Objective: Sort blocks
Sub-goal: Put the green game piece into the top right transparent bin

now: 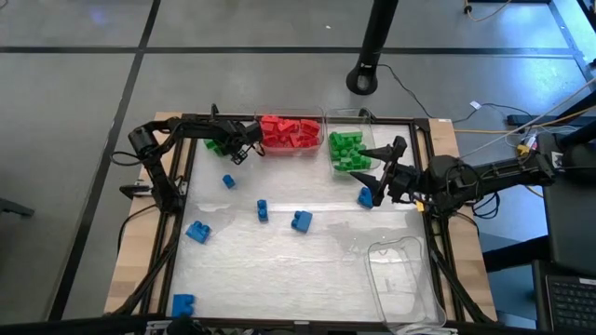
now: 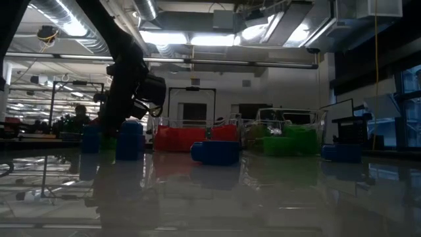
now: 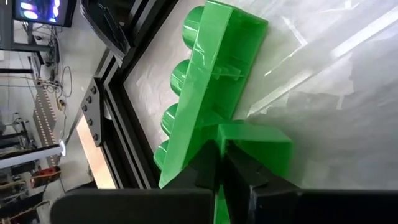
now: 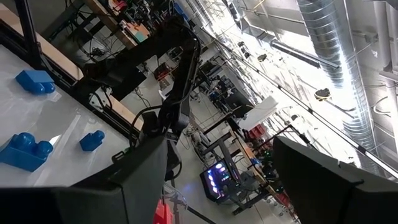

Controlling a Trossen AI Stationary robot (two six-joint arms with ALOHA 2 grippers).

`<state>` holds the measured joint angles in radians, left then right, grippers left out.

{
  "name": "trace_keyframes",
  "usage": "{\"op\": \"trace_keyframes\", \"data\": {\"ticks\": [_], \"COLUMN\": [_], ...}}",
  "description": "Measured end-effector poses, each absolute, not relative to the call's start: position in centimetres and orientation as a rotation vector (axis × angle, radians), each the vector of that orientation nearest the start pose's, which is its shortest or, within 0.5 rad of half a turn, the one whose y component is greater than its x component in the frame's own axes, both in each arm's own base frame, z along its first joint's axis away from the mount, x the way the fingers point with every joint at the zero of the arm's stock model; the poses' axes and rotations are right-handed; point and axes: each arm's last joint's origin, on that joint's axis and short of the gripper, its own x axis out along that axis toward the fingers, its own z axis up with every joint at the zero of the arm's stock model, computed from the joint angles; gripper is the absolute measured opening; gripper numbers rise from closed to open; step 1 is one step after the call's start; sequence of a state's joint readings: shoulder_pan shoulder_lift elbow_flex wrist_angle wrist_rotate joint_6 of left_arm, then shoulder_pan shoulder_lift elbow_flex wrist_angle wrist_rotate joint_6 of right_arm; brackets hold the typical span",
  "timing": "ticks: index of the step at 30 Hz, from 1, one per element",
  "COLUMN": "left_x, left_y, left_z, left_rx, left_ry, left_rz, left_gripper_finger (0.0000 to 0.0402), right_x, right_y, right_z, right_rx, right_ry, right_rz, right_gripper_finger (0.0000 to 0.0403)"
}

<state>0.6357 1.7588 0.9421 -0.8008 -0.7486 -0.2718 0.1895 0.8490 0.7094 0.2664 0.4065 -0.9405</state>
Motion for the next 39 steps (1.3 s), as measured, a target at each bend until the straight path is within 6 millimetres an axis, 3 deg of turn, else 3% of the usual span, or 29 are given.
{"op": "trace_keyframes", "data": {"ticks": [7,14,23,28,33,39], "left_x": [21.8,22.4,23.0,25.0,27.6,30.1], "left_y": [16.4,14.1,10.4,8.7,7.9,8.4], "left_z": [14.1,17.3,23.5,26.5,27.7,27.3], "left_rx": [-0.027,0.005,-0.051,-0.067,-0.054,-0.009], "left_ry": [1.615,1.489,1.107,0.819,0.598,0.475], "left_rz": [1.199,1.178,1.081,0.870,0.728,0.698], "left_gripper_finger": [0.0003,0.0002,0.0002,0.0002,0.0003,0.0002], "right_x": [18.8,18.8,18.8,18.8,18.8,18.8], "right_y": [2.4,2.5,2.5,2.5,2.4,2.5], "right_z": [33.9,34.2,34.2,34.2,34.3,34.3], "right_rx": [-0.898,-0.889,-0.889,-0.889,-0.883,-0.884], "right_ry": [-0.011,-0.036,-0.037,-0.038,-0.053,-0.056], "right_rz": [-0.257,-0.269,-0.270,-0.270,-0.278,-0.270], "right_gripper_finger": [0.0289,0.0289,0.0289,0.0289,0.0289,0.0289]}}
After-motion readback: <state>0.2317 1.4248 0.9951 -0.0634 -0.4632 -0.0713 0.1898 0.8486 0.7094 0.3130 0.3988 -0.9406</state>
